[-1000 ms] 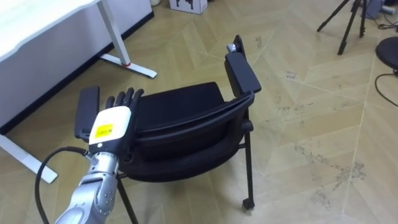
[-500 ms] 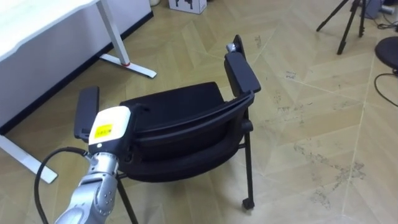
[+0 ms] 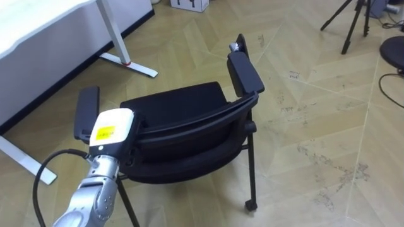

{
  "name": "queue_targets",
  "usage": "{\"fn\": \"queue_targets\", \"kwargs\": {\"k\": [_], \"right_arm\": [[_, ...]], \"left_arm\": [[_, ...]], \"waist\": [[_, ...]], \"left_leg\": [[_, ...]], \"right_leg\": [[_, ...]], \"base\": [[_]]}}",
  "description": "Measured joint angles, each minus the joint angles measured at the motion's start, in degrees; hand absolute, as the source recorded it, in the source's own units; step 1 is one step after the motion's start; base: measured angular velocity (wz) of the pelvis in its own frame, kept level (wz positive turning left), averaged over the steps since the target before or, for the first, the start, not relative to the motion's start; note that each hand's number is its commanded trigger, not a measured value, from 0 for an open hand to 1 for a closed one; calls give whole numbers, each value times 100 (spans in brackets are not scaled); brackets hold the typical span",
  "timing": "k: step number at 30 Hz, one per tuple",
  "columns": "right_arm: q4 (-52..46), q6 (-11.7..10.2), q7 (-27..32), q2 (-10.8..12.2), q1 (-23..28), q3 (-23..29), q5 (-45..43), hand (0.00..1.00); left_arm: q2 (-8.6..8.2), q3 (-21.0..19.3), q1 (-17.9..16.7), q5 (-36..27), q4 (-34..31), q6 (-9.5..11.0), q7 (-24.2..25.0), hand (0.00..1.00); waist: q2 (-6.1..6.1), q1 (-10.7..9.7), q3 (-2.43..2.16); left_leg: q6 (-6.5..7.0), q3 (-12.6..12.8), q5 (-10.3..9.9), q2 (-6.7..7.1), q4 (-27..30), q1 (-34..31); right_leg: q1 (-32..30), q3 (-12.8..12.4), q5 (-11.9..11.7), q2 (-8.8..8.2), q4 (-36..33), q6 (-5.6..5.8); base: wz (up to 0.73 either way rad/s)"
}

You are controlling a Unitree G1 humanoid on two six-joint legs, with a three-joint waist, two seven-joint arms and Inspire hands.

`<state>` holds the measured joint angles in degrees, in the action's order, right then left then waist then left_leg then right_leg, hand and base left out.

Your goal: Push chair

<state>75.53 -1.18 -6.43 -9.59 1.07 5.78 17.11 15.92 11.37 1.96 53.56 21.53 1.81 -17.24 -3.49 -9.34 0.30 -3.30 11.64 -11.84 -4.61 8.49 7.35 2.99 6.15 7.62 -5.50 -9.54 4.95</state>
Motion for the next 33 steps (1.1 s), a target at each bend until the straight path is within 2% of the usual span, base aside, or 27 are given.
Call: {"fn": "queue_targets", "kwargs": {"k": [8, 9, 11, 16, 17, 20, 22, 25, 29, 31, 33], "right_arm": [[0, 0, 0, -1, 0, 0, 0, 0], [0, 0, 2, -2, 0, -1, -6, 0], [0, -1, 15, -1, -2, -1, -21, 0], [-65, -9, 293, 3, -49, 9, -357, 0], [-158, -6, 460, 2, -39, 16, -533, 0], [-472, -10, 969, -38, -38, 84, -1226, 0], [-777, -12, 1312, -83, -51, 176, -1685, 0], [-1359, -109, 1844, -185, -108, 246, -2126, 0], [-2520, -139, 2455, -188, -103, 380, -3148, 0], [-3038, -172, 2687, -176, -100, 369, -3543, 0], [-3647, -201, 2941, -186, -90, 265, -4145, 0]], "left_arm": [[1, 0, 0, 0, 12, -5, -3, 100], [0, 0, 0, 0, 12, -5, -3, 100], [0, 0, 0, -1, 12, -5, -4, 100], [4, -1, 1, -5, 36, 28, -88, 100], [4, -1, 0, -5, 46, 42, -114, 100], [11, -1, 0, -4, 45, 78, -141, 100], [34, 0, -8, -11, 60, 100, -172, 100], [51, -1, -22, -13, 86, 111, -234, 100], [95, -3, -21, -9, -11, 78, -231, 100], [133, -2, -15, -2, -53, 67, -224, 100], [163, -2, -15, 4, -54, 66, -204, 100]], "waist": [[-8, -1, -6], [-32, 2, -22], [-32, 0, -22], [-44, -5, -30], [-71, 6, -48], [-63, 33, -45], [-34, 39, -25], [4, 34, -20], [84, 44, -33], [118, 47, -15], [174, 127, -26]], "left_leg": [[0, 1, 0, 0, 0, 0], [0, 1, 0, 0, 0, 0], [0, 1, 0, 0, 1, 0], [0, 5, 0, 1, 2, -14], [0, 4, 0, 1, 10, -17], [0, 5, 0, 1, 11, -16], [0, 29, 0, 1, 11, 6], [0, 71, 0, 1, 15, 13], [9, 81, 5, 6, 16, -82], [18, 89, 11, 6, 17, -79], [18, 153, 11, 6, 23, -47]], "right_leg": [[0, 0, 0, 0, -2, 0], [0, 0, 0, 0, -3, 0], [0, 0, 0, 0, -4, 0], [-18, -1, 0, 0, -11, 0], [-16, 1, 0, 0, -15, 0], [-23, 2, 0, 0, -20, 0], [-21, -21, 0, 0, -40, 0], [-27, -40, 2, 0, -50, 3], [-191, -81, 6, -1, -144, 4], [-221, -98, 13, -1, -206, 2], [-224, -166, 18, 4, -212, -2]], "base": [[0], [0], [0], [0], [0], [0], [-6], [-3], [-4], [-2], [-13]]}}
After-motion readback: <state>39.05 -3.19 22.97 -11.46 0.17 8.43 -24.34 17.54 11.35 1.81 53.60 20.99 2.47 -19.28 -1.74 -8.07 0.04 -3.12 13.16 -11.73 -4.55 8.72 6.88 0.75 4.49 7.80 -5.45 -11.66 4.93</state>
